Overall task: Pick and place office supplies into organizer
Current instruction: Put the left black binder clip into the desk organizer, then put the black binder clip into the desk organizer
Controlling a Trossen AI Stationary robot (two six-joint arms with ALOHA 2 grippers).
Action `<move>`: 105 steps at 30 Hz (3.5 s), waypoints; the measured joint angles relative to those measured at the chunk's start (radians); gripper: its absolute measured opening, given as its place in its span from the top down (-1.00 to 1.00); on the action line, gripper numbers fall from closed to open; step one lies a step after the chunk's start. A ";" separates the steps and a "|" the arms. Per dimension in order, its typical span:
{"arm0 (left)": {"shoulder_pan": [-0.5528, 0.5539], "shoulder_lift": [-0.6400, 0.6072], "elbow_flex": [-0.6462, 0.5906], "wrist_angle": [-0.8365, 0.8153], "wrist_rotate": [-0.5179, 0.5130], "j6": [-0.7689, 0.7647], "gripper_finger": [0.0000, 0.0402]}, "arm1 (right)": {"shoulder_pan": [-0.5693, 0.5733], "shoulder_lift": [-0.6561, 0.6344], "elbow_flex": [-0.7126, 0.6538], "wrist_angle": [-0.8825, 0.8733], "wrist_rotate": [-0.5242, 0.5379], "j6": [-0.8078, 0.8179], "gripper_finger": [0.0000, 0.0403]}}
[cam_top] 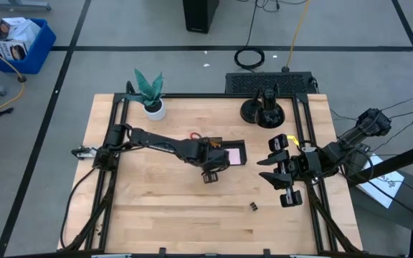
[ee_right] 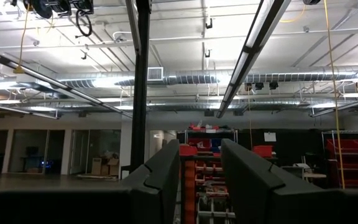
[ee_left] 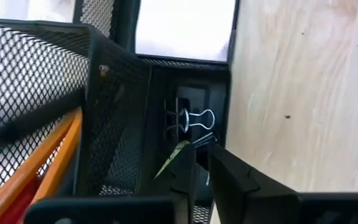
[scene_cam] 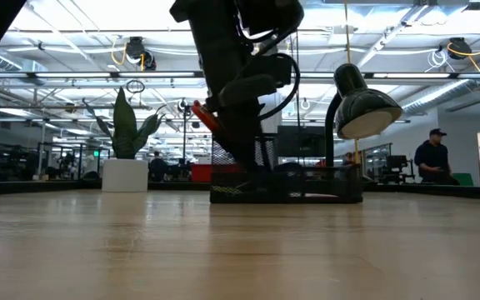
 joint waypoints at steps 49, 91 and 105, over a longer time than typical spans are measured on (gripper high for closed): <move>-0.544 -0.024 0.471 -0.365 -0.171 -0.530 0.57 | 0.133 -0.102 0.001 -0.271 0.009 0.015 0.46; -0.867 -0.429 0.404 -0.758 -0.440 -0.970 0.57 | 0.203 0.421 0.716 -1.751 -0.056 1.002 0.46; -0.873 -0.427 0.403 -0.756 -0.446 -0.901 0.57 | 0.075 0.564 0.716 -1.912 -0.335 1.282 0.46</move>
